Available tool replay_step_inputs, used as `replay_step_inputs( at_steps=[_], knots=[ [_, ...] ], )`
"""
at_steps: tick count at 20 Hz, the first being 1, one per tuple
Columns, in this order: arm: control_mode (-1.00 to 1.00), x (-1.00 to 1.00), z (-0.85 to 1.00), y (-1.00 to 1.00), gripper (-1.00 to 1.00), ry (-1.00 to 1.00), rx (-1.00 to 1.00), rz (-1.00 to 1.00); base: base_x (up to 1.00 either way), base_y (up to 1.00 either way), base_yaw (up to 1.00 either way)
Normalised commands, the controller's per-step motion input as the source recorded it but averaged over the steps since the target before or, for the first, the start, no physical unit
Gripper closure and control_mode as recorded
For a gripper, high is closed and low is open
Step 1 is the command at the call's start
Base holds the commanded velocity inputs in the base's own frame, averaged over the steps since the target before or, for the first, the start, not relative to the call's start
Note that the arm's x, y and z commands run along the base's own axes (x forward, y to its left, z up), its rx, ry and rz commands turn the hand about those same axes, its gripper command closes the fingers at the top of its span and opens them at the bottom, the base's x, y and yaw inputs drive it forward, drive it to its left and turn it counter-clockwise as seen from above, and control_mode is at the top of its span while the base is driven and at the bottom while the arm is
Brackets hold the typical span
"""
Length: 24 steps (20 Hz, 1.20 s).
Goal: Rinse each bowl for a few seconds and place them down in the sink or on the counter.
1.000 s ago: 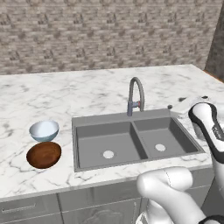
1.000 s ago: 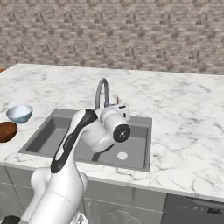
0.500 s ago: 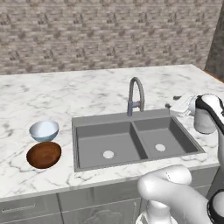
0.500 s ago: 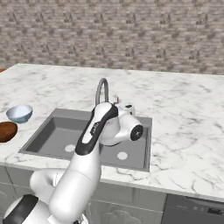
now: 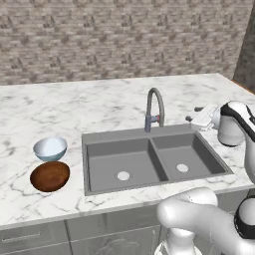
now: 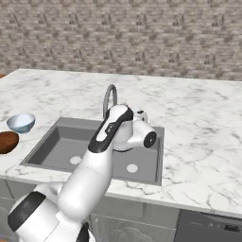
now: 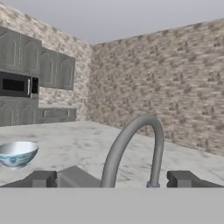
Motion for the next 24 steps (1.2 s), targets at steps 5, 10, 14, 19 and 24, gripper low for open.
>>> replay_step_inputs(
  at_steps=[5, 10, 14, 19, 24],
  knots=[
    [-1.00, 0.32, -0.10, 0.07, -1.00, 0.00, 0.00, 0.00, 0.00, 0.00, 0.00],
    [-1.00, 0.30, -0.11, 0.09, -1.00, 0.00, 0.00, 0.00, 0.00, 0.00, 0.00],
    [-1.00, 0.31, -0.19, 0.01, -1.00, 0.00, 0.01, 0.03, 0.00, 0.00, 0.00],
    [-1.00, 0.32, -0.19, 0.00, -1.00, 0.00, 0.03, 0.06, 0.00, 0.00, 0.00],
    [-1.00, 0.32, -0.11, 0.00, -1.00, 0.00, 0.03, 0.06, 0.00, 0.00, 0.00]
  ],
)
